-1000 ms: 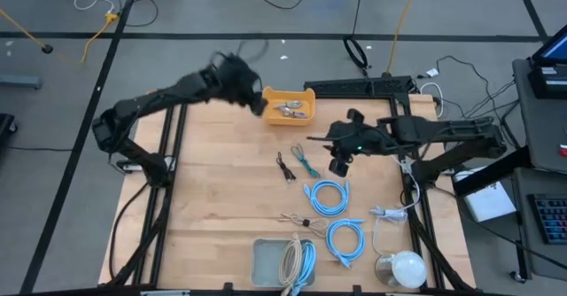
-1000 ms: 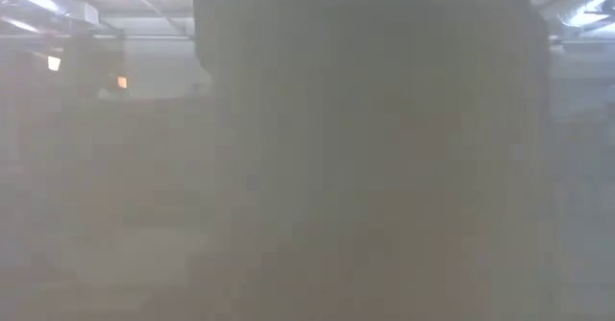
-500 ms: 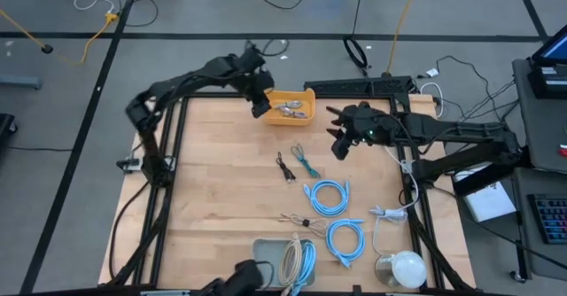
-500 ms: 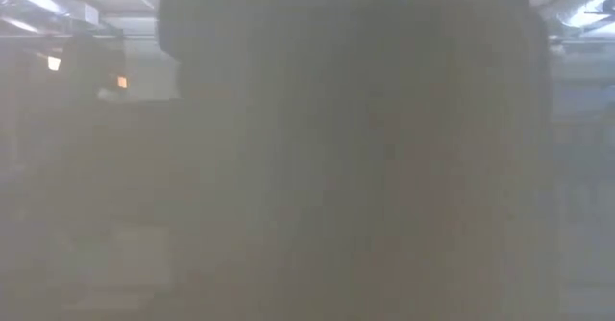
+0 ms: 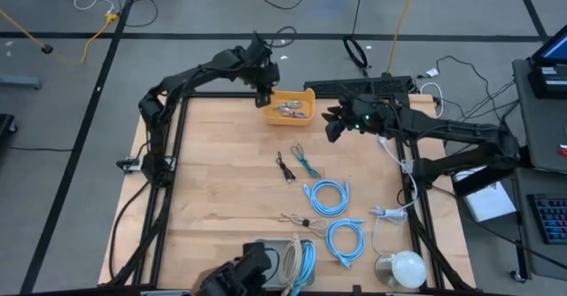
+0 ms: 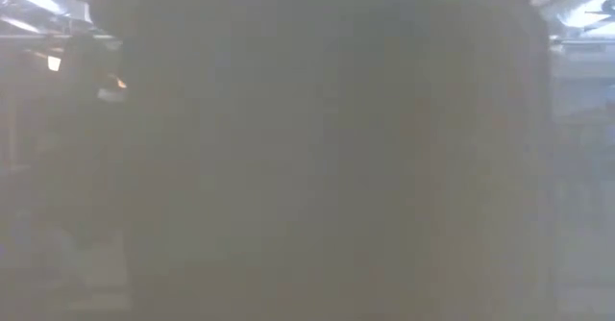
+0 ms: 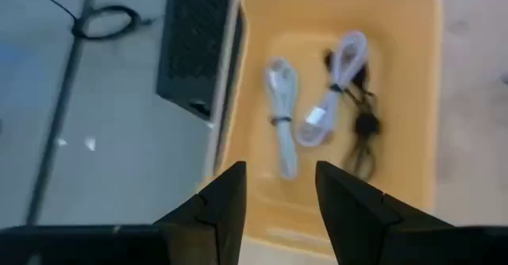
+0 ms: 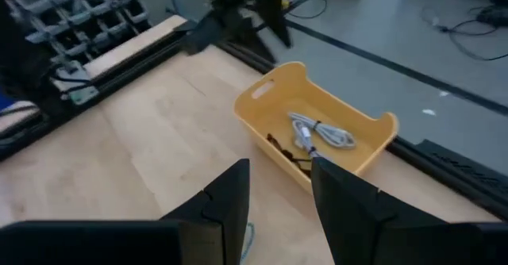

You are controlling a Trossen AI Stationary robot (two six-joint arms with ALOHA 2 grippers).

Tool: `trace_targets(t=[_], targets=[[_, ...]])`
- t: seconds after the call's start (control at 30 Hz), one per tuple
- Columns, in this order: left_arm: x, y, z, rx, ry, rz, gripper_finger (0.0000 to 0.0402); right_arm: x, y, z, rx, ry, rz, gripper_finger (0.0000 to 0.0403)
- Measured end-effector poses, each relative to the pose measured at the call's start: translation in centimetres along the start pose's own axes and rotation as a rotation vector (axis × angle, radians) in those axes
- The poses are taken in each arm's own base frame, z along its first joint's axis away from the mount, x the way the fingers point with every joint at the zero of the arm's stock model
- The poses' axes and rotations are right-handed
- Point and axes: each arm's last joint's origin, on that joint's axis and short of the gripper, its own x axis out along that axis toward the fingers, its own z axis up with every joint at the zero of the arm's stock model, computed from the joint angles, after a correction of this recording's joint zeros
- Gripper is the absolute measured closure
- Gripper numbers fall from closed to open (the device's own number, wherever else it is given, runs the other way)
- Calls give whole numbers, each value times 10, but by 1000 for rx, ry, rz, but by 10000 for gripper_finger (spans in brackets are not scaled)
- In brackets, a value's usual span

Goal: Sort cables into bins
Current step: Adjust the yellow bin

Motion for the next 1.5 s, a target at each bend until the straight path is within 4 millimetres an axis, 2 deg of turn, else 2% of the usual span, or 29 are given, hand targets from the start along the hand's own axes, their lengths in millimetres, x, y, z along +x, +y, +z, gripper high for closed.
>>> trace_targets(t=[0.1,0.17,0.23,0.33,0.57,0.73,0.9,1.03,1.17,1.3,1.5], targets=[[12,-3,-3,-5,17,-32,245,4,-6,2,21,1,36,271],[17,-8,5,19,-21,-40,245,5,-11,2,27,12,46,271],[20,-17,12,28,-43,-68,245,6,-14,3,29,17,58,271],[35,-35,18,44,-19,-114,245,7,-16,5,26,23,82,271],[50,-64,33,110,7,-78,245,7,-16,5,-2,36,124,271],[49,-62,40,108,-34,0,245,6,-14,4,-14,52,170,271],[49,-52,37,0,-36,27,245,6,-11,3,-34,52,184,271],[67,-46,22,-115,46,-35,245,5,-10,4,-38,46,212,271],[85,-52,14,-113,110,-67,245,5,-9,6,-38,28,218,271],[94,-58,20,-65,122,-61,245,5,-9,7,-36,21,224,271],[87,-60,36,-5,81,-27,245,4,-5,5,-40,26,236,271]])
